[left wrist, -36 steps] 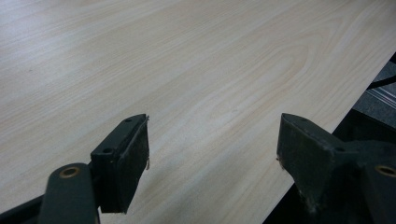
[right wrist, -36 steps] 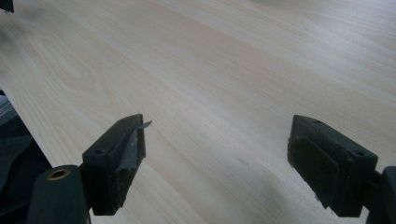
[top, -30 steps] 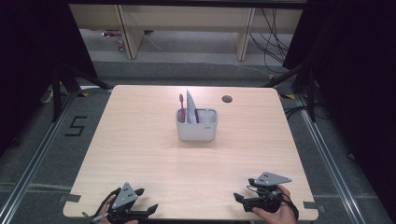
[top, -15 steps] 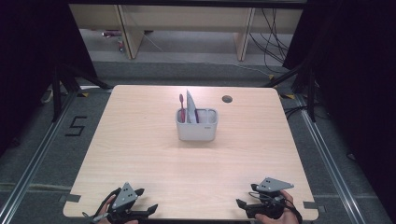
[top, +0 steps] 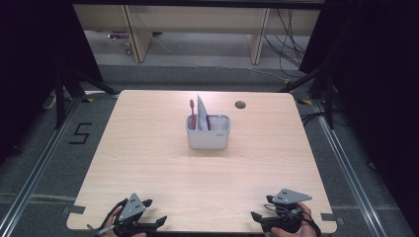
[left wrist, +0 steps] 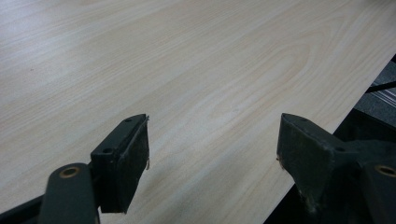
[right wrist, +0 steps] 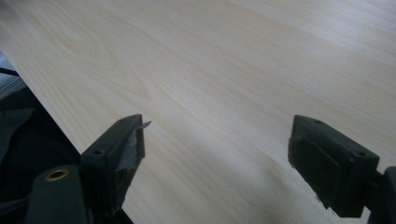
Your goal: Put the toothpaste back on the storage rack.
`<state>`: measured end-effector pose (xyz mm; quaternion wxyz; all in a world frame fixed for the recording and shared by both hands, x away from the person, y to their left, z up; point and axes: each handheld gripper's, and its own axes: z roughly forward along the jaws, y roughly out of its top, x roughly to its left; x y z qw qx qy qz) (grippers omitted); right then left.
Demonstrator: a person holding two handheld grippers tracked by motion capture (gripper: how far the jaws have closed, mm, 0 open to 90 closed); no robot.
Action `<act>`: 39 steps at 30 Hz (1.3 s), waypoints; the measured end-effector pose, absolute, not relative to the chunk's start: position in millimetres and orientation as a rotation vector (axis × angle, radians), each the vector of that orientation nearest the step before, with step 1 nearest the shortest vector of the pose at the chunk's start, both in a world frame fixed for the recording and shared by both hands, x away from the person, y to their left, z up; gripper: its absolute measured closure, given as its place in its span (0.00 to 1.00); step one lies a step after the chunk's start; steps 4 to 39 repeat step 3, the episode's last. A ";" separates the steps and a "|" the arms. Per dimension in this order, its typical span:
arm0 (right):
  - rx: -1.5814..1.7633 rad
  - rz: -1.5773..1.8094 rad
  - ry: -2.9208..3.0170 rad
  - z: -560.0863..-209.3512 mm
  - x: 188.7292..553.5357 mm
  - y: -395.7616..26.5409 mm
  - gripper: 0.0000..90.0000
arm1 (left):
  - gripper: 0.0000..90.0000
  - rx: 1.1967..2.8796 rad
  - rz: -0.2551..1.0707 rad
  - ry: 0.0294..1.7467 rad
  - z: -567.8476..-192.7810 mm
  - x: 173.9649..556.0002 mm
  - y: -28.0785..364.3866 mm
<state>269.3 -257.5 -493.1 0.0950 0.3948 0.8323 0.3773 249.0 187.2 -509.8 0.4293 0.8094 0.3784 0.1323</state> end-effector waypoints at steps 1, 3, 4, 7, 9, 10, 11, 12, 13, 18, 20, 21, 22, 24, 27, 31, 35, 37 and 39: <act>1.170 1.119 2.467 -493.2 269.4 -257.6 0.22 | 0.28 2.021 0.329 0.946 -509.8 249.0 187.2; 1.169 1.123 2.465 -493.1 269.6 -257.8 0.22 | 0.28 2.020 0.330 0.945 -509.9 248.9 187.1; 1.169 1.123 2.465 -493.1 269.6 -257.8 0.22 | 0.28 2.020 0.330 0.945 -509.9 248.9 187.1; 1.169 1.123 2.465 -493.1 269.6 -257.8 0.22 | 0.28 2.020 0.330 0.945 -509.9 248.9 187.1; 1.169 1.123 2.465 -493.1 269.6 -257.8 0.22 | 0.28 2.020 0.330 0.945 -509.9 248.9 187.1; 1.169 1.123 2.465 -493.1 269.6 -257.8 0.22 | 0.28 2.020 0.330 0.945 -509.9 248.9 187.1; 1.169 1.123 2.465 -493.1 269.6 -257.8 0.22 | 0.28 2.020 0.330 0.945 -509.9 248.9 187.1; 1.169 1.123 2.465 -493.1 269.6 -257.8 0.22 | 0.28 2.020 0.330 0.945 -509.9 248.9 187.1; 1.169 1.123 2.465 -493.1 269.6 -257.8 0.22 | 0.28 2.020 0.330 0.945 -509.9 248.9 187.1; 1.169 1.123 2.465 -493.1 269.6 -257.8 0.22 | 0.28 2.020 0.330 0.945 -509.9 248.9 187.1; 1.169 1.123 2.465 -493.1 269.6 -257.8 0.22 | 0.28 2.020 0.330 0.945 -509.9 248.9 187.1; 1.169 1.123 2.465 -493.1 269.6 -257.8 0.22 | 0.28 2.020 0.330 0.945 -509.9 248.9 187.1; 1.169 1.123 2.465 -493.1 269.6 -257.8 0.22 | 0.28 2.020 0.330 0.945 -509.9 248.9 187.1; 1.169 1.123 2.465 -493.1 269.6 -257.8 0.22 | 0.28 2.020 0.330 0.945 -509.9 248.9 187.1; 1.169 1.123 2.465 -493.1 269.6 -257.8 0.22 | 0.28 2.020 0.330 0.945 -509.9 248.9 187.1; 1.169 1.123 2.465 -493.1 269.6 -257.8 0.22 | 0.28 2.020 0.330 0.945 -509.9 248.9 187.1; 1.169 1.123 2.465 -493.1 269.6 -257.8 0.22 | 0.28 2.020 0.330 0.945 -509.9 248.9 187.1; 1.169 1.123 2.465 -493.1 269.6 -257.8 0.22 | 0.28 2.020 0.330 0.945 -509.9 248.9 187.1; 1.169 1.123 2.465 -493.1 269.6 -257.8 0.22 | 0.28 2.020 0.330 0.945 -509.9 248.9 187.1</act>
